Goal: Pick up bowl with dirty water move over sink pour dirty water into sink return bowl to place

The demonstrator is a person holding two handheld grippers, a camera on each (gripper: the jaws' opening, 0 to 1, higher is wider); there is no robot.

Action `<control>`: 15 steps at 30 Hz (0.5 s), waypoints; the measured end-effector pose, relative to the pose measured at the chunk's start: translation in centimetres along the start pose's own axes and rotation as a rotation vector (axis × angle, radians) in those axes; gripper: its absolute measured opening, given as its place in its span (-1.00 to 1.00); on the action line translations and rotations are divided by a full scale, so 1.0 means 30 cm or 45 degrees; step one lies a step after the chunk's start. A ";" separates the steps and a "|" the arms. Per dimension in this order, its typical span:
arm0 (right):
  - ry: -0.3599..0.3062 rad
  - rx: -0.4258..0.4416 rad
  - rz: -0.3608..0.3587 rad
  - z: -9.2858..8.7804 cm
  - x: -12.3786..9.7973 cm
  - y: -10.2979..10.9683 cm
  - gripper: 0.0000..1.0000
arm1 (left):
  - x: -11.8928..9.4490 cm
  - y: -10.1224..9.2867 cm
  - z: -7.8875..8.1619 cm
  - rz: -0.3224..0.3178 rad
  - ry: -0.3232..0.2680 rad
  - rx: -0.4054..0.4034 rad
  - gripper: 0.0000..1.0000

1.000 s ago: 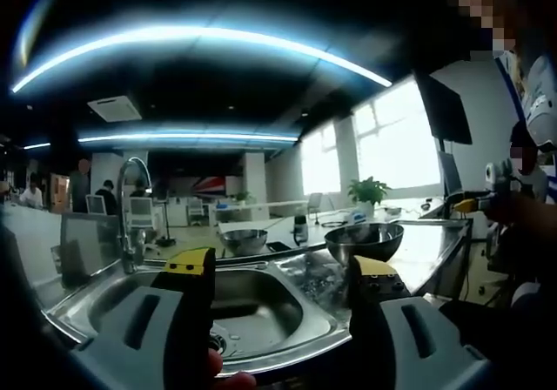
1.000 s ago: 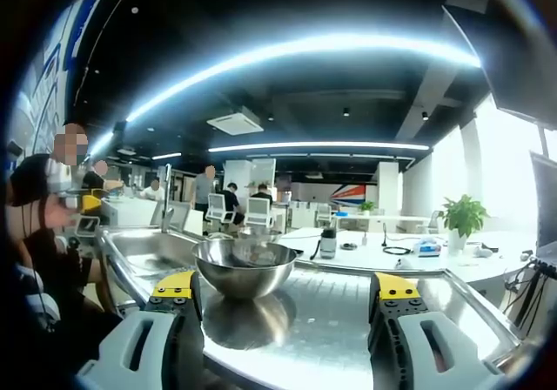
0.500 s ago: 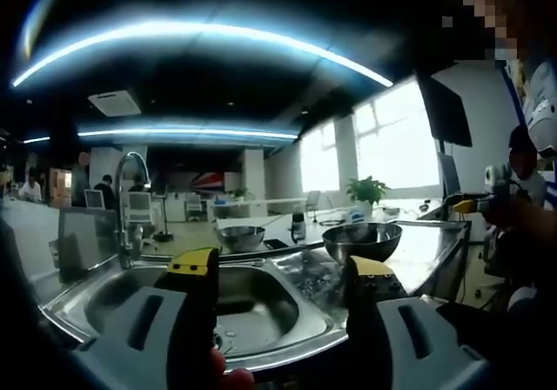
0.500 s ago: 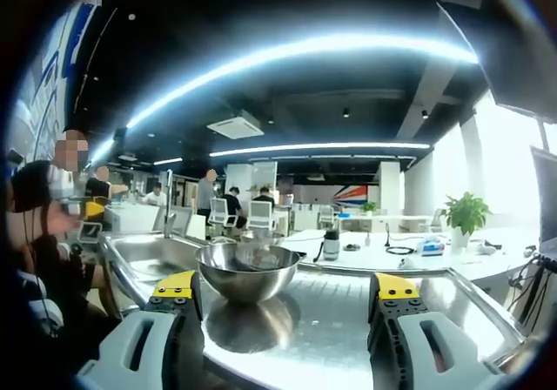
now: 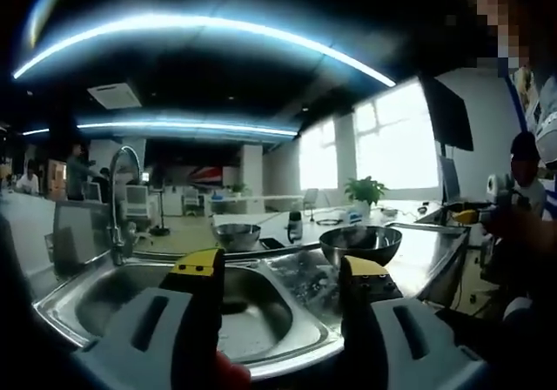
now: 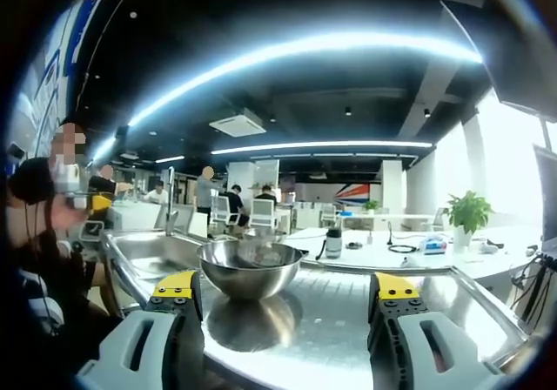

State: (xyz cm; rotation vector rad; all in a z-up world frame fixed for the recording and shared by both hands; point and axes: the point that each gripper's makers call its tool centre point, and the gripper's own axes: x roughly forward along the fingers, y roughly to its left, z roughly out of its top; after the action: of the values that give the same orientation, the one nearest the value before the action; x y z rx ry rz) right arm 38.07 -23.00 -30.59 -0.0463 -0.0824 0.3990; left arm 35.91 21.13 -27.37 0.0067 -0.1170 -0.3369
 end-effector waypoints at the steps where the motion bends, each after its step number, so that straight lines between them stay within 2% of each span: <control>1: -0.001 0.000 -0.001 -0.001 -0.001 -0.002 0.42 | 0.008 -0.005 -0.005 -0.010 0.014 -0.012 0.08; 7: 0.005 0.014 0.002 -0.020 -0.008 -0.002 0.42 | 0.036 -0.024 -0.021 -0.034 0.043 -0.039 0.10; 15: 0.011 0.020 0.010 -0.034 -0.010 0.001 0.42 | 0.087 -0.056 -0.012 -0.075 0.078 0.007 0.09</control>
State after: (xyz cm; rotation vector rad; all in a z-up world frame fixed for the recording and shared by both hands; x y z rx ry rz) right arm 37.88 -23.10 -31.64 -0.0330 -0.0704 0.4076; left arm 37.84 18.68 -27.46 0.0259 -0.0571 -0.3950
